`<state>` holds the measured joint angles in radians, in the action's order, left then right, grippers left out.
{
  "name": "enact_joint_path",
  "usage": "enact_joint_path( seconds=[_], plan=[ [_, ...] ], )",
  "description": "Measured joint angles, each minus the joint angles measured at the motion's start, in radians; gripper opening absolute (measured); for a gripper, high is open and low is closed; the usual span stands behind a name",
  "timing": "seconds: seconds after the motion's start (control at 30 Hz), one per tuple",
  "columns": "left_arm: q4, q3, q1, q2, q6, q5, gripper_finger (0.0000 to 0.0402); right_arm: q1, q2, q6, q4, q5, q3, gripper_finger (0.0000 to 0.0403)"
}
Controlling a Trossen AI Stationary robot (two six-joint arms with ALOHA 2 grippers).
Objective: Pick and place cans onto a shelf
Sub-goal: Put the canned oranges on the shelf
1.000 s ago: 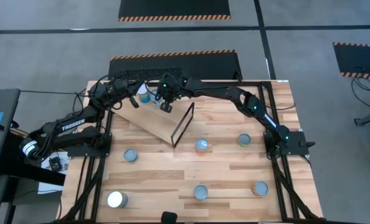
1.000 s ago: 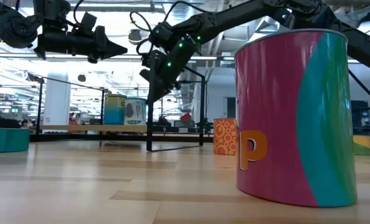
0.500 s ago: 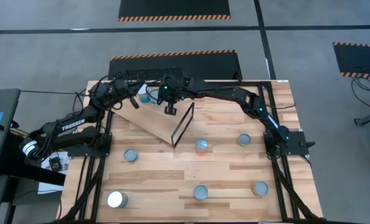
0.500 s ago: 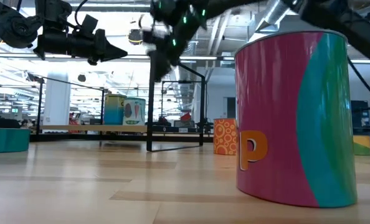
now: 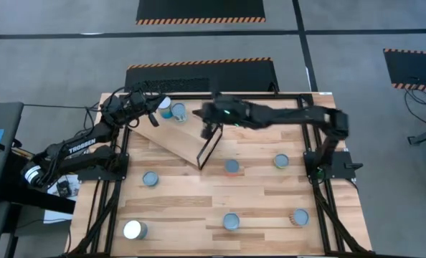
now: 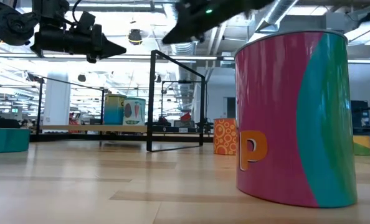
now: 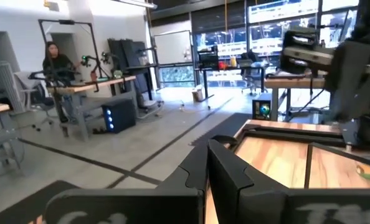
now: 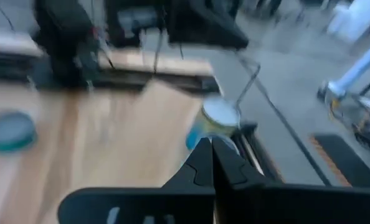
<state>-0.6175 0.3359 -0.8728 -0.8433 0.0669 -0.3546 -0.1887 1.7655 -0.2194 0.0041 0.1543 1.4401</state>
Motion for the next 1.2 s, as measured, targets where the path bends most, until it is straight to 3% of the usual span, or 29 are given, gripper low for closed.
enact_joint_path(
  seconds=[0.1, 0.27, 0.5, 0.63, 0.83, 1.2],
  plan=[
    [-0.001, 0.000, 0.002, 0.000, -0.009, -0.001, 0.0002, 0.020, -0.115, 0.043, 0.156, 0.002, -0.171, 0.0003],
    [-0.001, 0.000, 0.009, 0.000, -0.010, -0.008, 0.0002, 0.080, -0.263, 0.091, 0.168, 0.097, -0.332, 0.0003],
    [-0.001, 0.000, 0.010, -0.001, -0.009, -0.060, 0.0002, 0.216, -0.388, 0.234, -0.140, 0.265, -0.383, 0.0005],
    [0.000, 0.000, 0.010, -0.001, -0.009, -0.060, 0.0002, 0.297, -0.425, 0.411, -0.386, 0.288, -0.383, 0.0004],
    [0.000, 0.000, 0.010, -0.001, -0.010, -0.060, 0.0002, 0.400, -0.379, 0.603, -0.546, 0.277, -0.382, 0.0031],
    [0.018, 0.000, 0.010, -0.001, -0.022, -0.060, 0.0002, 0.434, -0.127, 0.554, -0.498, 0.112, -0.378, 0.0157]
  ],
)
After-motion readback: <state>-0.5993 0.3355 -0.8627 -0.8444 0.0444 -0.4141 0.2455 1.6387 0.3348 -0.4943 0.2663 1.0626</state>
